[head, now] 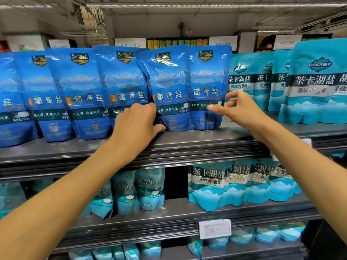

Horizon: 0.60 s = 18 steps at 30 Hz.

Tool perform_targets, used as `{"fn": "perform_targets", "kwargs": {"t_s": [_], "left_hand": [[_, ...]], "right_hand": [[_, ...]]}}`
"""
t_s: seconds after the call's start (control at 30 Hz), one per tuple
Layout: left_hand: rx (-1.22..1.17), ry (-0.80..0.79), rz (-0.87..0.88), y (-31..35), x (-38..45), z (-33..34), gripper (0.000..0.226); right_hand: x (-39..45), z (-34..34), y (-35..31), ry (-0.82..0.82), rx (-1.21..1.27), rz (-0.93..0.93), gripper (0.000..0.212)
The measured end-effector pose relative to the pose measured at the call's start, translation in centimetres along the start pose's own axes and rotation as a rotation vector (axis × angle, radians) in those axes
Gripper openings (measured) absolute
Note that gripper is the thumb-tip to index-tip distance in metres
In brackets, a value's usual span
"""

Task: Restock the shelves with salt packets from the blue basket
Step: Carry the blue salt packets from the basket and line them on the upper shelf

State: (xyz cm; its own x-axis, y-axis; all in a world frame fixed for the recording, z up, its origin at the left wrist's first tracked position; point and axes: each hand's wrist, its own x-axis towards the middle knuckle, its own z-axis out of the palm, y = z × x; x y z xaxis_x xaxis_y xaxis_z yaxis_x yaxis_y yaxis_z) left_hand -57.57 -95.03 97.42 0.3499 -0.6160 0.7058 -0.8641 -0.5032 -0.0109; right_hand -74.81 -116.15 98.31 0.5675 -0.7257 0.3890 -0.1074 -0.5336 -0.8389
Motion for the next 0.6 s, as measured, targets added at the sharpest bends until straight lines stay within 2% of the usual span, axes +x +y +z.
{"fn": "perform_targets", "kwargs": {"t_s": [0.07, 0.13, 0.27, 0.33, 0.4, 0.5, 0.6], "left_hand": [[-0.038, 0.008, -0.005, -0.1, -0.1, 0.0, 0.041], [-0.084, -0.003, -0.018, -0.2, -0.2, -0.2, 0.039], [-0.287, -0.007, -0.037, -0.8, -0.9, -0.8, 0.035], [-0.431, 0.142, -0.021, -1.2, -2.1, -1.5, 0.035], [-0.566, 0.282, -0.041, -1.6, -4.3, -2.3, 0.035], [-0.842, 0.303, -0.142, -2.1, -9.2, -3.0, 0.034], [-1.057, 0.271, -0.268, -2.4, -14.6, -2.7, 0.026]], "right_hand": [[-0.5, -0.2, 0.0, 0.073, -0.005, 0.010, 0.081], [-1.4, -0.2, -0.3, 0.160, 0.015, -0.011, 0.078], [-4.9, 0.6, -1.5, 0.245, 0.119, -0.161, 0.048], [-7.2, 1.3, -2.7, 0.192, 0.246, -0.273, 0.024], [-9.6, 2.4, -3.6, 0.118, 0.353, -0.341, 0.012], [-13.2, 5.3, -3.8, -0.042, 0.477, -0.350, 0.011], [-16.6, 9.1, -2.3, -0.191, 0.590, -0.282, 0.010]]}}
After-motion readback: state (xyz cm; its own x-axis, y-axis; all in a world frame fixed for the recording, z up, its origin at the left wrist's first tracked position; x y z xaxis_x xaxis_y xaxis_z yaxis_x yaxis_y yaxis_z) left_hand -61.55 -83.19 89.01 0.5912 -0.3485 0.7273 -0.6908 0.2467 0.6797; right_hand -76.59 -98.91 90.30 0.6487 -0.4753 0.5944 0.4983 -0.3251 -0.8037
